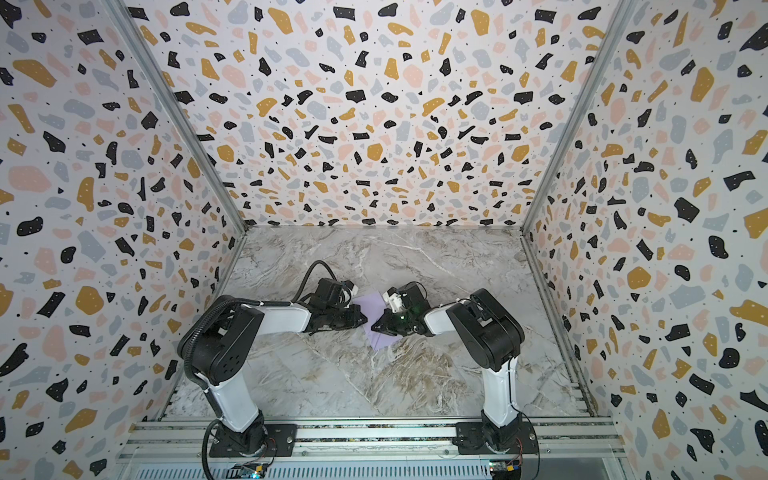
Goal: Fold a paper plane with a square sheet of paper (pick it up from the middle)
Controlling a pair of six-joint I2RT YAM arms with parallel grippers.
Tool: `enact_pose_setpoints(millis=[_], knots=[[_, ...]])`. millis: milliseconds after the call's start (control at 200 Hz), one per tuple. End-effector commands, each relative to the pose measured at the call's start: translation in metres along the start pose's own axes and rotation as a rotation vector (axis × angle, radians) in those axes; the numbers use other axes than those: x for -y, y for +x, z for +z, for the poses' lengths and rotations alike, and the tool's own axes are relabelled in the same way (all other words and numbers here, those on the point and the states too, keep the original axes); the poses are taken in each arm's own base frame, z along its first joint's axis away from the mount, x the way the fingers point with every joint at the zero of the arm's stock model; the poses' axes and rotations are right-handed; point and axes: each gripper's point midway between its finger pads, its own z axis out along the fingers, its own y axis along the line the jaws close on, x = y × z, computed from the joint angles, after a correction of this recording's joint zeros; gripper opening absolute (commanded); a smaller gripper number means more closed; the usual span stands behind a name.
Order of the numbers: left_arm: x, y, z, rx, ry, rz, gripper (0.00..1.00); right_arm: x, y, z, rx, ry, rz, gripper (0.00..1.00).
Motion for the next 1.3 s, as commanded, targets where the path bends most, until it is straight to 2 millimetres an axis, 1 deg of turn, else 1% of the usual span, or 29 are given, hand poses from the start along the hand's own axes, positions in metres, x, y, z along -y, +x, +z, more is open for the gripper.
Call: enact_pose_setpoints(millis=[0,250,431,591,736,1046,1297], knots=[[-0.02,0.021,0.009,-0.062,-0.072,-0.024,0.08,-0.005,-0.008,0.003,0.013,0.0,-0.019,0.01],[-0.021,0.021,0.009,-0.063,-0.074,-0.025,0.08,-0.006,-0.009,0.005,0.009,-0.013,-0.025,0.01],[-0.021,0.021,0.009,-0.062,-0.075,-0.025,0.08,-0.002,-0.007,0.005,0.009,0.001,-0.015,0.01],[-0.021,0.021,0.008,-0.062,-0.076,-0.023,0.08,0.001,-0.008,0.001,0.031,0.021,-0.013,0.01],[-0.022,0.021,0.008,-0.058,-0.085,-0.026,0.08,-0.002,-0.011,-0.004,0.052,0.015,-0.022,0.01],[-0.022,0.021,0.009,-0.063,-0.084,-0.023,0.08,-0.005,-0.008,-0.009,0.053,0.003,-0.027,0.01],[-0.022,0.02,0.009,-0.062,-0.083,-0.021,0.08,-0.003,-0.008,-0.012,0.058,0.008,-0.027,0.02]])
